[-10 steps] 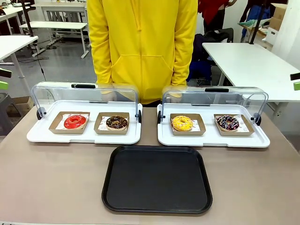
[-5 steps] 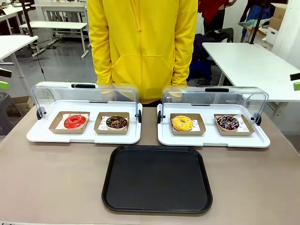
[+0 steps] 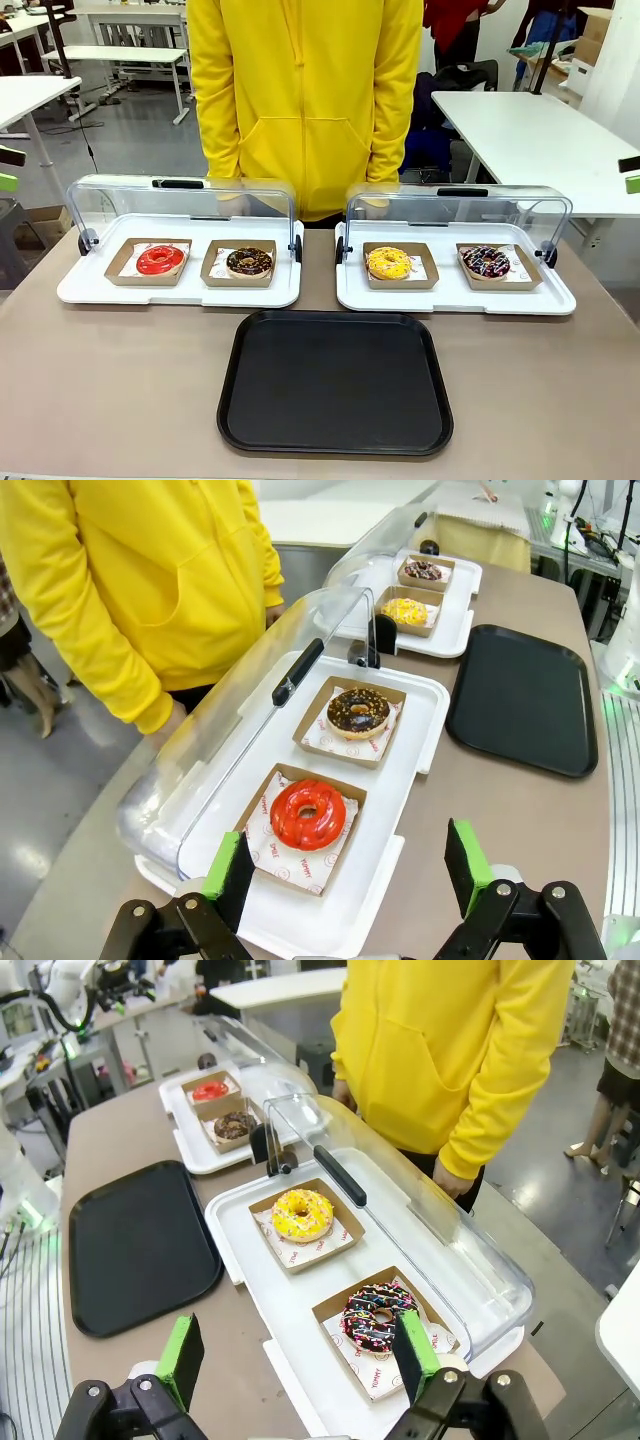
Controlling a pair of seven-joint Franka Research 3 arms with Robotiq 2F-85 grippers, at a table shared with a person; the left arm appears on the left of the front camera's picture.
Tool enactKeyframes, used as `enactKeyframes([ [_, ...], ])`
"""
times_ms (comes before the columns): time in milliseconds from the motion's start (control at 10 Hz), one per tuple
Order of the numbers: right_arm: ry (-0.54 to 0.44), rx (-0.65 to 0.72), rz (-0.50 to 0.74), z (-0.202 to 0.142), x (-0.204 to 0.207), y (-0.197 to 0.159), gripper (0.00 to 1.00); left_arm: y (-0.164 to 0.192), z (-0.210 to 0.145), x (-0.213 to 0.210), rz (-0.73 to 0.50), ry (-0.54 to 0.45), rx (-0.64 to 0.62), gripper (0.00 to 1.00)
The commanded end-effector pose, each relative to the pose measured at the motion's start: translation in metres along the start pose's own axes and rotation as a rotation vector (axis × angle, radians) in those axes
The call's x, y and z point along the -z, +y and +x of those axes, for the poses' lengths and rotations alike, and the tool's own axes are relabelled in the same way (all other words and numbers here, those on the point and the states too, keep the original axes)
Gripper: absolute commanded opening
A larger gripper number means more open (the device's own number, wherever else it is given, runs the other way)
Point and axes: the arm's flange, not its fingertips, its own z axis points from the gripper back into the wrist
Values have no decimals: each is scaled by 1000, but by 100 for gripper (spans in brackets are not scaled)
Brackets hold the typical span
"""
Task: Move the first donut from the left to the tray.
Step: Pick up the Paper togo box containing the Donut indicated by the person and place it on the Handle tray.
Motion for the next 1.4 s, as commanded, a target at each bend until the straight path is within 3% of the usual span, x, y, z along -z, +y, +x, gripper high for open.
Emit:
enactKeyframes([
  [0,-14,-6,6,1,0,0,100,-1,-1,0,-5,-7,2,100],
  [1300,-14,-6,6,1,0,0,100,-1,-1,0,-5,-7,2,100],
])
